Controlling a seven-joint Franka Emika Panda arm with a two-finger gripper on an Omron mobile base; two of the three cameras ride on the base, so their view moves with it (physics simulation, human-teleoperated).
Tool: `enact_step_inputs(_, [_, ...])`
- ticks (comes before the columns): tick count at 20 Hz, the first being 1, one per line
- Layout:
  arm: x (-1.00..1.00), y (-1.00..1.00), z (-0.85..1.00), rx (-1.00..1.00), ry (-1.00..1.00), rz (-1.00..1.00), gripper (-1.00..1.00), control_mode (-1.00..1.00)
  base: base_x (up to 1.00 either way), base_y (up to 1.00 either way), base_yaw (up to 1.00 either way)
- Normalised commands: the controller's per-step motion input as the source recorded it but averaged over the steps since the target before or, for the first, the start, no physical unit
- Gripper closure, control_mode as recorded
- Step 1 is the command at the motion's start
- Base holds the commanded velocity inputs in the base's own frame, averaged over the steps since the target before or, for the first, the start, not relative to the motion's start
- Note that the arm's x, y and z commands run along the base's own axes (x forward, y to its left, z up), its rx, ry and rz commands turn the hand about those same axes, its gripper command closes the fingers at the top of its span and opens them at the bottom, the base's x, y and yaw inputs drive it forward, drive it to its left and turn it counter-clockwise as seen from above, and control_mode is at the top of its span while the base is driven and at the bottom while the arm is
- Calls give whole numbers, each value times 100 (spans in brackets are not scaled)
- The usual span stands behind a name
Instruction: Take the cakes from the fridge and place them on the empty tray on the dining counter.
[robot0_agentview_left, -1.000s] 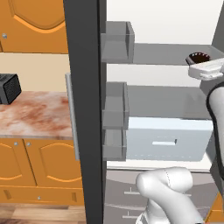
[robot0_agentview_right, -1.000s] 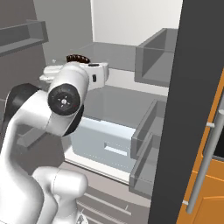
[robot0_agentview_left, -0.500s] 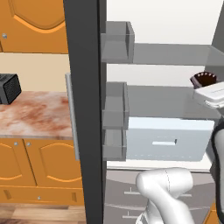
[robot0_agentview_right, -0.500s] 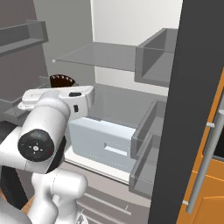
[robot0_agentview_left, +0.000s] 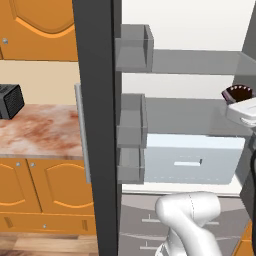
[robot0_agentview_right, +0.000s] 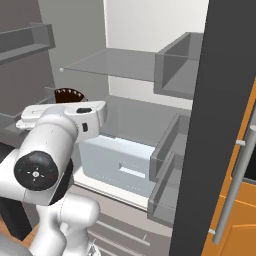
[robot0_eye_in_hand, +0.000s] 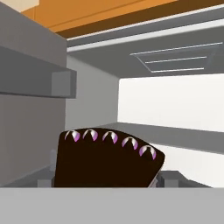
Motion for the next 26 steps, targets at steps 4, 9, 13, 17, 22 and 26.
enact_step_inputs(4, [0, 0, 0, 0, 0, 0, 100, 100, -8, -1, 0])
enact_step_inputs(9, [0, 0, 0, 0, 0, 0, 100, 100, -65, -3, 1])
enact_step_inputs(13, [0, 0, 0, 0, 0, 0, 100, 100, -69, -9, 9])
enact_step_inputs(17, [0, 0, 0, 0, 0, 0, 100, 100, -35, -21, 17])
enact_step_inputs(22, [0, 0, 0, 0, 0, 0, 100, 100, -17, -25, 30])
enact_step_inputs(26, [0, 0, 0, 0, 0, 0, 100, 100, -31, -32, 43])
